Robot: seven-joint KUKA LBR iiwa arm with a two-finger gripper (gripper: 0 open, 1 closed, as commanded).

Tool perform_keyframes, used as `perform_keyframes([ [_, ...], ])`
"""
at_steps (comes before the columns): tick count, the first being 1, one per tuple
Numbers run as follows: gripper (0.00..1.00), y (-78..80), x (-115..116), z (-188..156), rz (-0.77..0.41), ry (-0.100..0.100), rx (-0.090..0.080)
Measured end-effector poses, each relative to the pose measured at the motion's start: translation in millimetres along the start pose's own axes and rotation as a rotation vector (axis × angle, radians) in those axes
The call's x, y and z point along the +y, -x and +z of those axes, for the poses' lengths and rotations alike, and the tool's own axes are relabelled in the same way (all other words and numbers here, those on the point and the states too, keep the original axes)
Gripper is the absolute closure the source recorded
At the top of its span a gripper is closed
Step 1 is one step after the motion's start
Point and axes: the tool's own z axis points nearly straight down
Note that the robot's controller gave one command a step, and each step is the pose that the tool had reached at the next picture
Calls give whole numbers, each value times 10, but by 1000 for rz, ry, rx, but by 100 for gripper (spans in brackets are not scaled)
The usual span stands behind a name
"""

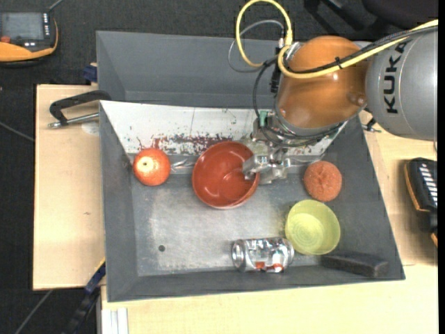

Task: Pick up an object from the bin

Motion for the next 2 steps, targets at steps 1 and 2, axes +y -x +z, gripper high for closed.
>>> perform_keyframes([
  [1,100,-300,309,-1936,-22,-12,-2],
  [2,100,-774,-176,-1934,70,-19,-5],
])
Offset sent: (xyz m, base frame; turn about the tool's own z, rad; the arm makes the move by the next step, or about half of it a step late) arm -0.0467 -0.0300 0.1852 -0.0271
